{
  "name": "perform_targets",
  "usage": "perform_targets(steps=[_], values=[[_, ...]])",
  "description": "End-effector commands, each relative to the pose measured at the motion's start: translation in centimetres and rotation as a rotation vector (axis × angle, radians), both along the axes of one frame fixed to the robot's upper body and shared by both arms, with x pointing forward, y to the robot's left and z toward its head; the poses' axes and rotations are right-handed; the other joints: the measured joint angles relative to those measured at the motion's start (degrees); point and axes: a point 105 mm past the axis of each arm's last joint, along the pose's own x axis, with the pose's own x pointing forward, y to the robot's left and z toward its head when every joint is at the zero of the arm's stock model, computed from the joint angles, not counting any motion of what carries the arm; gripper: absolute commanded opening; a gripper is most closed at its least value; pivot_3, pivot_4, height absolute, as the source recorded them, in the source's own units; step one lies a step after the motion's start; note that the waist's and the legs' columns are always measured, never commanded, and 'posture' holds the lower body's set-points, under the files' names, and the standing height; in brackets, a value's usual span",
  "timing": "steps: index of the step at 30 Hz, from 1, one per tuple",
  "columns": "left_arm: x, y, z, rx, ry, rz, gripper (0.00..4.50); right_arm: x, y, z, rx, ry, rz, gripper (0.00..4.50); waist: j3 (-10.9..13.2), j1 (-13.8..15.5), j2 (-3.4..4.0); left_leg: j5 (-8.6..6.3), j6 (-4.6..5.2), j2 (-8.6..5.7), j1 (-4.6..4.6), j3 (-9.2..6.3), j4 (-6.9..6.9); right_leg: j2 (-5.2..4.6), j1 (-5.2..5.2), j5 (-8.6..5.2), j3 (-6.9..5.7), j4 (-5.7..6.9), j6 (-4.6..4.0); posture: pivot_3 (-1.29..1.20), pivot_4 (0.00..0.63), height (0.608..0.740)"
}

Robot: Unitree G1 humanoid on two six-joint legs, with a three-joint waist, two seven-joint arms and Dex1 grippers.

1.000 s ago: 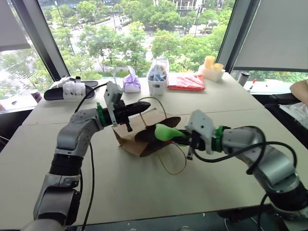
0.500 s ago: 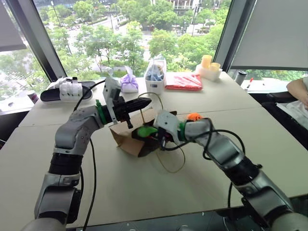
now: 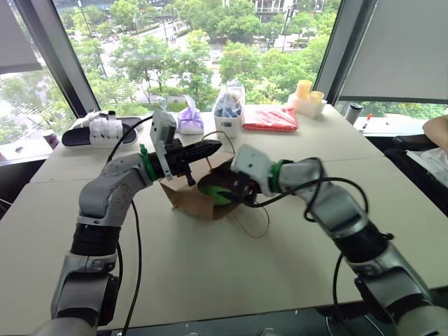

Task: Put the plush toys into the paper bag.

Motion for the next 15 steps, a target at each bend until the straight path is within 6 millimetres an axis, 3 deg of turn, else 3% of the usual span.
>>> perform_targets(steps=[1,6,9,10,12,15], values=[[-0.3,0.9,1.6,-0.043,-0.042,0.014,0.0,0.2,-5.2,3.1,0.123,-0.047,-0.173,4.47,0.0,0.0,0.0,-0.04,0.07,0.0,0.0,0.01,0.01,0.0,0.01,0.0,0.01,0.0,0.0,0.0,0.15,0.74],[-0.2,0.9,1.6,-0.045,-0.039,0.018,0.0,3.0,-11.2,0.2,0.082,-0.045,-0.44,4.47,0.0,-0.2,-0.01,-0.18,0.33,0.01,0.03,0.07,0.01,0.0,0.04,0.0,0.02,0.0,0.0,0.0,0.15,0.74],[-0.3,0.9,1.6,-0.047,-0.039,0.015,0.0,4.6,-12.7,-1.5,0.101,-0.035,-0.529,4.47,0.0,-0.6,0.0,-0.18,0.32,0.03,0.07,0.15,-0.02,0.01,0.01,0.0,0.07,0.03,0.0,0.0,0.15,0.74],[-0.3,0.8,1.7,-0.045,-0.04,0.015,0.0,5.9,-13.0,-3.0,0.138,-0.013,-0.574,4.47,0.0,-0.6,0.0,-0.17,0.31,0.05,0.07,0.16,-0.02,0.01,0.0,0.0,0.07,0.04,0.0,0.0,0.15,0.74],[-0.4,0.7,1.7,-0.04,-0.045,0.014,0.0,8.2,-12.6,-4.9,0.35,0.076,-0.625,4.47,0.0,-1.1,-0.03,-0.13,0.22,0.06,0.1,0.19,-0.02,0.03,-0.01,0.0,0.09,0.05,-0.01,0.0,0.15,0.74],[-0.6,0.5,1.8,-0.042,-0.048,0.014,0.0,10.0,-13.0,-7.2,0.277,0.054,-0.681,4.47,0.0,-1.4,0.0,0.05,-0.07,0.05,0.12,0.19,-0.05,0.02,0.02,0.02,0.12,0.04,-0.03,0.0,0.15,0.74]])
